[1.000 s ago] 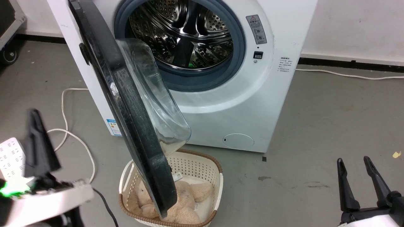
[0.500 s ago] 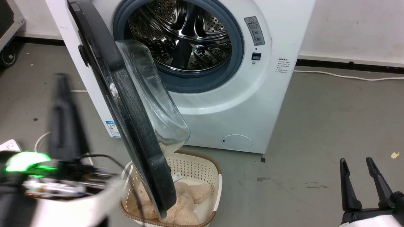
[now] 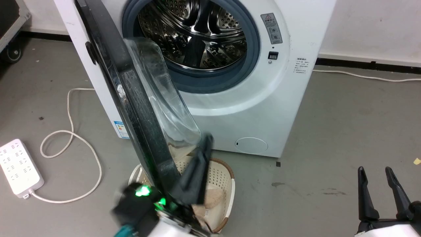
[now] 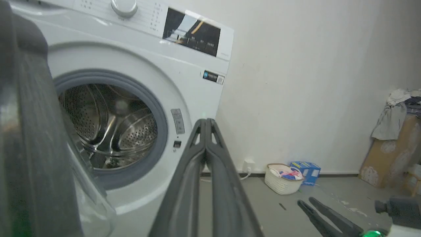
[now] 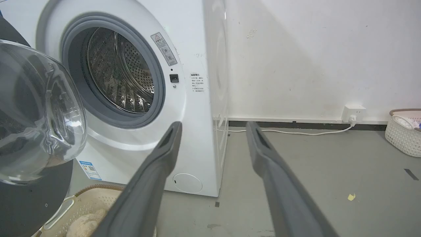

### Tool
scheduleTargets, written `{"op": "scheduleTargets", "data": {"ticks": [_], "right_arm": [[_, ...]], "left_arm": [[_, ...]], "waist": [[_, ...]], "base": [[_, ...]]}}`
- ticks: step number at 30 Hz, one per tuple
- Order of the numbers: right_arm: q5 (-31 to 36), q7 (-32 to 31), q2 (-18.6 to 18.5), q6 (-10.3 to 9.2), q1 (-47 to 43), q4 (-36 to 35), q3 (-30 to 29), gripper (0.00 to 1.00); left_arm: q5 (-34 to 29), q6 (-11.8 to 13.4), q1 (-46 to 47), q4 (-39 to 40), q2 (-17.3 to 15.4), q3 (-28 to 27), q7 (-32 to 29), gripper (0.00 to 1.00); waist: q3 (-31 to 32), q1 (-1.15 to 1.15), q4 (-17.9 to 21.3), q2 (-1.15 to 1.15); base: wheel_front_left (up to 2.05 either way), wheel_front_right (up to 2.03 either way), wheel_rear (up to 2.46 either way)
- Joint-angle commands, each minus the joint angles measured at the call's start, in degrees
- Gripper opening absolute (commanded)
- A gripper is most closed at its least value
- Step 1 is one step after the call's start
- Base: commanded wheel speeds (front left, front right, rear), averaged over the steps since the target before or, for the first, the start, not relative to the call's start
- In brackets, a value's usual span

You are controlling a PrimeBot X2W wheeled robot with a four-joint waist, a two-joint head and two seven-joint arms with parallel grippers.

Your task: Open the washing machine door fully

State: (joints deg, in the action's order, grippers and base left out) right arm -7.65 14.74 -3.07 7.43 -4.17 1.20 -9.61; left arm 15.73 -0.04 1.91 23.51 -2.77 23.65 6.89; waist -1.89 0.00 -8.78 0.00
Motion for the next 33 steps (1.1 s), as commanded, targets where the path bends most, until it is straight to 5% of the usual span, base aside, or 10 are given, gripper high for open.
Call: {"op": "scheduleTargets", "data": {"ticks": [1,7,17,33], "right_arm": [[-0.4,0.3,0.2,0.06,1.0,0.0,0.0,1.0],[-1.8,0.3,0.2,0.06,1.3,0.6,0.8,1.0],[-1.6,0.3,0.2,0.06,1.4,1.0,1.1,1.0],[-4.5,0.3,0.2,0.06,-0.7,4.3,2.4,1.0]], "left_arm": [[2.6,0.9,-1.4,-1.8,-0.1,0.6,-0.2,0.0],[6.7,1.9,-2.5,-13.2,-0.2,1.7,-4.6,0.0],[7.5,4.7,-2.1,-22.7,-0.5,-1.7,-1.6,0.0],[9.0,6.5,-6.0,-22.2,-3.1,-4.2,-1.2,0.0]], "waist": [[-0.1,0.0,-0.1,0.0],[-0.7,0.0,-0.2,0.0],[-1.8,0.0,-1.0,0.0],[1.0,0.0,-15.8,0.0]], "base": [[0.0,0.0,0.0],[0.0,0.0,0.0],[0.0,0.0,0.0],[0.0,0.0,0.0]]}}
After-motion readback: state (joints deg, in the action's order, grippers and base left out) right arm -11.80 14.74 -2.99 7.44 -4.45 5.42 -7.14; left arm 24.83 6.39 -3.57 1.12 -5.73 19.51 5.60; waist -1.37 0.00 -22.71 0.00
